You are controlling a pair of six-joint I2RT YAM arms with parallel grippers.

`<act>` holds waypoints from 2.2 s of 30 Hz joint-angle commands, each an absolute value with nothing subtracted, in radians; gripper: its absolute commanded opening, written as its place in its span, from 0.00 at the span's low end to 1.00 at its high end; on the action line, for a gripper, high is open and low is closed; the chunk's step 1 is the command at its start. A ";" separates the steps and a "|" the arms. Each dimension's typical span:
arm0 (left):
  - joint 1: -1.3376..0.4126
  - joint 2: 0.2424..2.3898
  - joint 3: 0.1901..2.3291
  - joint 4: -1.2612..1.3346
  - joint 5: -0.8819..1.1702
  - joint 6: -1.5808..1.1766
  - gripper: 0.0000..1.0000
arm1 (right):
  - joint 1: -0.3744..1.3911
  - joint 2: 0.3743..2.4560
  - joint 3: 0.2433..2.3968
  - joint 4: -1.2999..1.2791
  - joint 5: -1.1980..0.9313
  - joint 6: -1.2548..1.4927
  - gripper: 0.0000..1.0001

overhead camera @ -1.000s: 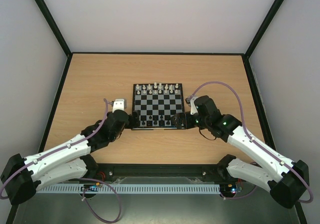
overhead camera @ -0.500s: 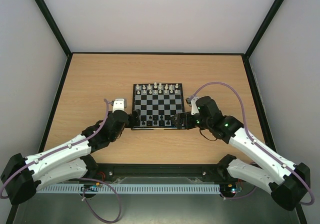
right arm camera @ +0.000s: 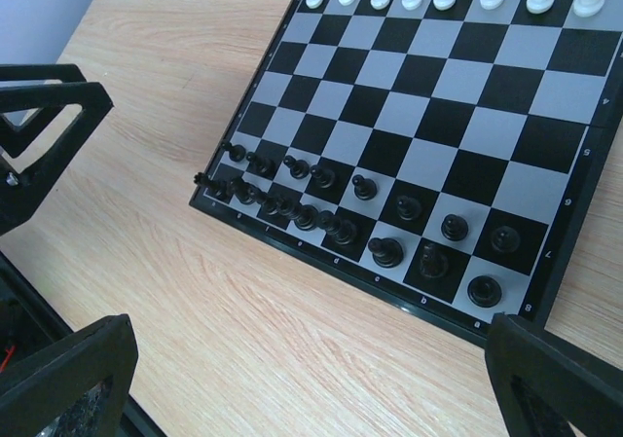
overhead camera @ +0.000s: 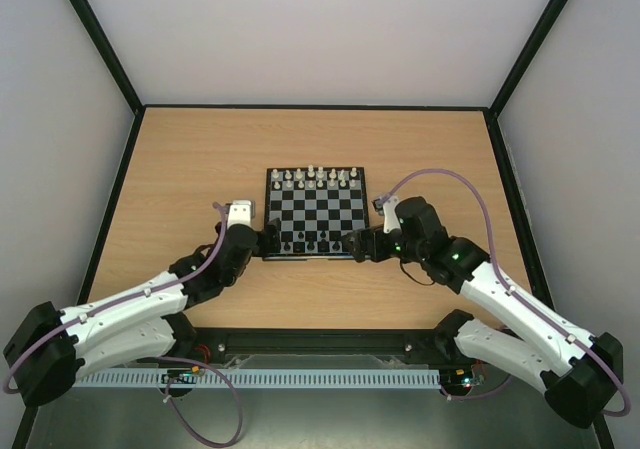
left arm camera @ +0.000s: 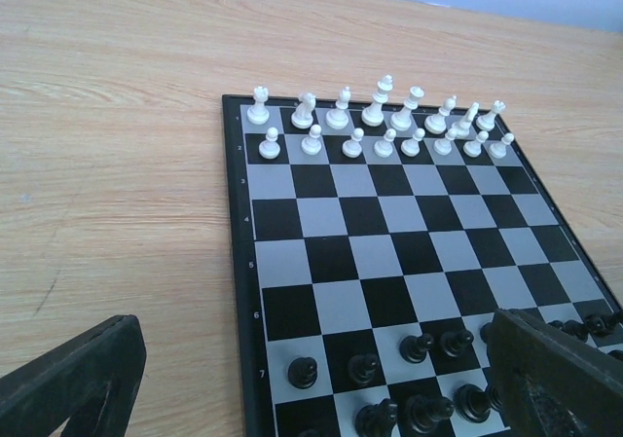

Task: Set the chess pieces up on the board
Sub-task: Reset both arms

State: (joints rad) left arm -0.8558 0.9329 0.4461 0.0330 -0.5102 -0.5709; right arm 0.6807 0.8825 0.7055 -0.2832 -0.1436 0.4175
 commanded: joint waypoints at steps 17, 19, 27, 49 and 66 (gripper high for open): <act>-0.841 1.062 0.749 0.231 -0.586 -0.316 0.99 | 0.680 0.881 0.823 -0.111 0.012 0.474 0.99; -0.828 1.048 0.759 0.222 -0.603 -0.291 0.99 | 0.680 0.890 0.838 -0.112 0.056 0.461 0.99; -0.624 0.803 0.503 0.442 -0.494 -0.149 0.99 | 0.678 0.866 0.745 0.061 0.390 0.354 0.99; -0.161 1.160 0.211 0.977 -0.441 -0.149 0.99 | 0.270 1.233 0.359 0.829 0.601 0.252 0.99; -0.057 1.420 0.288 1.053 -0.400 -0.133 0.99 | 0.235 1.467 0.425 1.081 0.521 0.142 0.99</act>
